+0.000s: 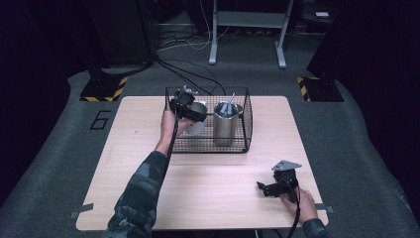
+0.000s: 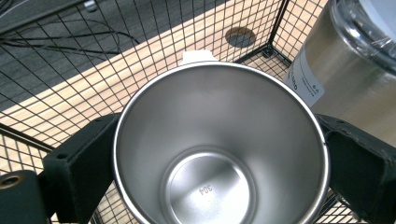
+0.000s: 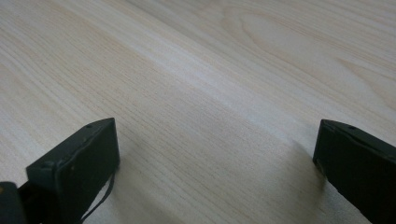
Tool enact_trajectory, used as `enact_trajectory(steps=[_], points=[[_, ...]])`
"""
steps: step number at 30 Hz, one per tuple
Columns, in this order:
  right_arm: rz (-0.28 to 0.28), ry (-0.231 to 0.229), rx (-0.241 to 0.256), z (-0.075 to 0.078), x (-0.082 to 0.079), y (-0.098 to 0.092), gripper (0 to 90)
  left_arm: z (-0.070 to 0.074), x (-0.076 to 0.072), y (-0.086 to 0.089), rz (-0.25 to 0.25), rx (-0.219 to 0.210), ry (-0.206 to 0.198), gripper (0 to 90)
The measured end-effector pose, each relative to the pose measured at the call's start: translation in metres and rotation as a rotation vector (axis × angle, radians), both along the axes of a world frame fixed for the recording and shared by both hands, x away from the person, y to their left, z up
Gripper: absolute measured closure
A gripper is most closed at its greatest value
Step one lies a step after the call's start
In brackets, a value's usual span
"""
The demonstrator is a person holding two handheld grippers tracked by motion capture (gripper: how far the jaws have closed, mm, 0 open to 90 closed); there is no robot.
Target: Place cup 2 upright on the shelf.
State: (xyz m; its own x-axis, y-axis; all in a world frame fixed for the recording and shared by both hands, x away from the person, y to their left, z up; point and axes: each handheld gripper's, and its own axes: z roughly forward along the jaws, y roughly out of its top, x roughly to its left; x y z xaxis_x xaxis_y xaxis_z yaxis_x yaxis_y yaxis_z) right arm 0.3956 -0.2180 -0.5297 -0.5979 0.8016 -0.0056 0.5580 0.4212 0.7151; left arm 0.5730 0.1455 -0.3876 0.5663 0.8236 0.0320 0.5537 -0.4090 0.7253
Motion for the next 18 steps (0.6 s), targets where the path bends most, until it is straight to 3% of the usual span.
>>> enact_trajectory(steps=[18], points=[[0.0,0.0,0.0,0.0,0.0,0.0,0.0,-0.015,0.007,-0.004,0.014,0.021,0.035,5.7]])
